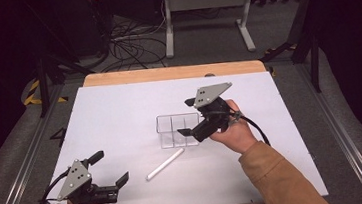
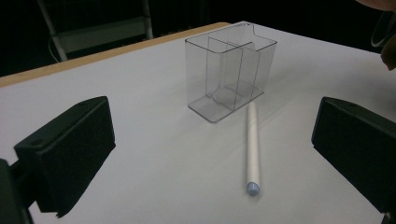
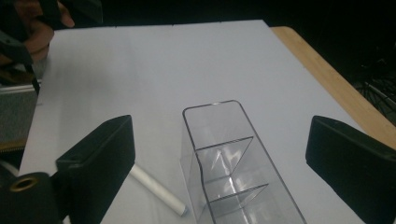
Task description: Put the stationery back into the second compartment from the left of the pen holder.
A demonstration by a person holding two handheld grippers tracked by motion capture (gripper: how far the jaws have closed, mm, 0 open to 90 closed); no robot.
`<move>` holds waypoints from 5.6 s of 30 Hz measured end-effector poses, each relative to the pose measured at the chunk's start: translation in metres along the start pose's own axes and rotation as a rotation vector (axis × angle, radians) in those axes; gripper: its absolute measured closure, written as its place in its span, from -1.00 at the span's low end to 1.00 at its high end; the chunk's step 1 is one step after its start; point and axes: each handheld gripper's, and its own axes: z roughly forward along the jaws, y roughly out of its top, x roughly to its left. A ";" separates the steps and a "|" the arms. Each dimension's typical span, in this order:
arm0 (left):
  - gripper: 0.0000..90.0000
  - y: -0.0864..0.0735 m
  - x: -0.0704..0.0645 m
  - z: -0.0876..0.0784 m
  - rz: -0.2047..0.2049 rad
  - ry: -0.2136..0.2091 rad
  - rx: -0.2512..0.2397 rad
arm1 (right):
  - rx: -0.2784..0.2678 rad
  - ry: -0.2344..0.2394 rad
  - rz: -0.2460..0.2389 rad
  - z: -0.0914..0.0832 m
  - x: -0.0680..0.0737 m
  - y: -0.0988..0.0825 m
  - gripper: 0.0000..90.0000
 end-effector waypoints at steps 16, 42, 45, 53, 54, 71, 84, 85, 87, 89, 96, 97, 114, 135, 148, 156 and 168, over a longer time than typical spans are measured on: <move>-0.99 0.007 -0.005 0.003 0.010 0.004 0.012 | -0.218 -0.125 0.092 -0.070 0.020 -0.037 -0.99; -0.88 0.044 -0.013 0.021 0.024 -0.094 0.069 | -0.286 -0.246 0.278 -0.124 0.058 -0.151 -0.84; -0.85 0.047 -0.015 0.025 0.025 -0.090 0.093 | -0.284 -0.266 0.273 -0.123 0.059 -0.155 -0.84; -0.83 0.056 -0.022 0.034 0.066 -0.114 0.162 | -0.283 -0.266 0.255 -0.120 0.061 -0.154 -0.84; -0.82 0.057 -0.022 0.036 0.073 -0.115 0.175 | -0.282 -0.268 0.254 -0.119 0.061 -0.154 -0.84; -0.69 0.073 -0.033 0.084 0.028 -0.171 0.409 | -0.238 -0.223 0.291 -0.117 0.058 -0.157 -0.75; -0.60 0.070 -0.045 0.117 0.116 -0.134 0.533 | -0.229 -0.178 0.302 -0.110 0.057 -0.159 -0.74; -0.60 0.070 -0.046 0.119 0.117 -0.134 0.540 | -0.229 -0.178 0.302 -0.110 0.057 -0.159 -0.74; -0.58 0.069 -0.046 0.122 0.114 -0.137 0.548 | -0.233 -0.170 0.306 -0.110 0.056 -0.161 -0.74; -0.56 0.069 -0.047 0.124 0.111 -0.136 0.555 | -0.230 -0.167 0.307 -0.109 0.056 -0.161 -0.74; -0.47 0.065 -0.046 0.128 0.089 -0.154 0.574 | -0.236 -0.153 0.310 -0.108 0.056 -0.162 -0.74; -0.46 0.064 -0.046 0.129 0.082 -0.158 0.574 | -0.236 -0.152 0.310 -0.108 0.056 -0.163 -0.74; -0.14 0.052 -0.048 0.150 0.094 -0.130 0.680 | -0.230 -0.148 0.315 -0.106 0.055 -0.164 -0.74; 0.14 0.040 -0.051 0.175 0.171 -0.111 0.802 | -0.209 -0.147 0.323 -0.104 0.055 -0.165 -0.74; 0.32 0.036 -0.051 0.183 0.192 -0.116 0.862 | -0.205 -0.143 0.315 -0.103 0.056 -0.165 -0.74; 0.49 0.037 -0.052 0.185 0.199 -0.147 0.872 | -0.203 -0.138 0.309 -0.102 0.056 -0.165 -0.73; 0.64 0.039 -0.053 0.188 0.209 -0.173 0.896 | -0.195 -0.133 0.307 -0.101 0.055 -0.165 -0.73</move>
